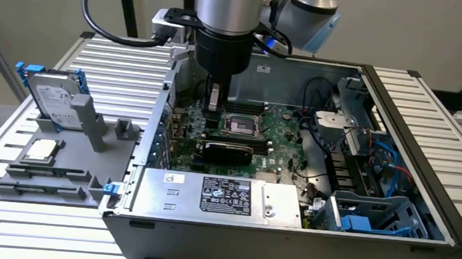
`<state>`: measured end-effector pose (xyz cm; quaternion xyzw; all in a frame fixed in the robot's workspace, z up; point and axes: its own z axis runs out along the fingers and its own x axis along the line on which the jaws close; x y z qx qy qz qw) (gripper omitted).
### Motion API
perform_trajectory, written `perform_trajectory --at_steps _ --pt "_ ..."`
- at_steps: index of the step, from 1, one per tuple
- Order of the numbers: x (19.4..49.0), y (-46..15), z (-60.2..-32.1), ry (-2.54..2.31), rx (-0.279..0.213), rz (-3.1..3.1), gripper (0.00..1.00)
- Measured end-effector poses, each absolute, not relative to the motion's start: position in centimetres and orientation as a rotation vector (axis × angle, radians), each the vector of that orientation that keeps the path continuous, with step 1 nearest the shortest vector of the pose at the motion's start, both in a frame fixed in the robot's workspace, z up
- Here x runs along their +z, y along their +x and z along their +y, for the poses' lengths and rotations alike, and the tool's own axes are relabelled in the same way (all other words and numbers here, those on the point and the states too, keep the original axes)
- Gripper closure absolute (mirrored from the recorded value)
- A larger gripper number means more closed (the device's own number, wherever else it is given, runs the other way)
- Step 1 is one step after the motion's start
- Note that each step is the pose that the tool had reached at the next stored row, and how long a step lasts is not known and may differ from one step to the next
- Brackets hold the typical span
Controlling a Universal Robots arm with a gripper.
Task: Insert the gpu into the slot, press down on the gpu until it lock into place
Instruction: 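Press down on the gpu until it lock into place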
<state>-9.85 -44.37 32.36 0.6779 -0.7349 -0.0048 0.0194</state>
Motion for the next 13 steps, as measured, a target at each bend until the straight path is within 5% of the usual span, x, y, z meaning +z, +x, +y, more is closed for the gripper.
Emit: perform_trajectory --at_steps 13 --pt "32.85 -8.71 -44.59 2.105 -0.020 -2.278 0.87"
